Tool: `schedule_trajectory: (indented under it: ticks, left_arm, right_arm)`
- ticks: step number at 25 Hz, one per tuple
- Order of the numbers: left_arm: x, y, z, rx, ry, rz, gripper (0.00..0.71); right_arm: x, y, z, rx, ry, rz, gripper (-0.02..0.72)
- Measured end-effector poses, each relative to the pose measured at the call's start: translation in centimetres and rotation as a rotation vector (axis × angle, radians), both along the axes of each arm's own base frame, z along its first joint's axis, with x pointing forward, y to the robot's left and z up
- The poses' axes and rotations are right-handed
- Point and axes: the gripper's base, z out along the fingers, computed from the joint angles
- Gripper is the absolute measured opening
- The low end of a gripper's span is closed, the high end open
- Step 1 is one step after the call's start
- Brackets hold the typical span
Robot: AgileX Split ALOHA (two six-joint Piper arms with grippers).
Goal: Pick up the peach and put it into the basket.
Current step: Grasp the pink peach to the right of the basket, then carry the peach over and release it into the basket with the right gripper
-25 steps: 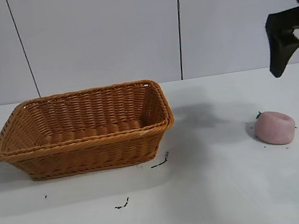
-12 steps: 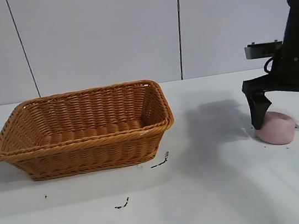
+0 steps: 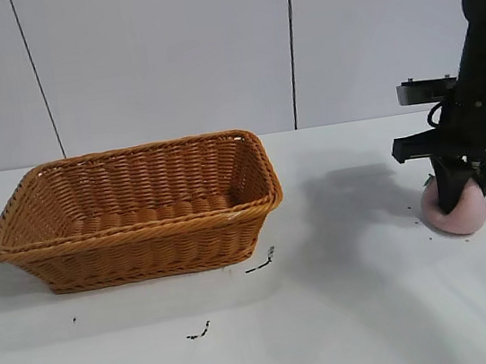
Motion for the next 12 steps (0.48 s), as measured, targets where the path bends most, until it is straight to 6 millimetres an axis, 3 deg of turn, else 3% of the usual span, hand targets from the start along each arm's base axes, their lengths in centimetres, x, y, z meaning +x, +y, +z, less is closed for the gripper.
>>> schedule_trajectory:
  ticks: [5,8,12]
  left_arm:
    - [0.0,0.0,0.0,0.0,0.0,0.0,0.692]
    - [0.0,0.0,0.0,0.0,0.0,0.0,0.692]
    - [0.0,0.0,0.0,0.0,0.0,0.0,0.692]
  right_arm:
    - [1.3,0.1,7.6,0.008,-0.135,0.01,0.025]
    - [1.8,0.5,10.4,0.006,-0.187,0.02,0.025]
    - [2.3,2.8,12.6,0.01,-0.264,0.055,0.025]
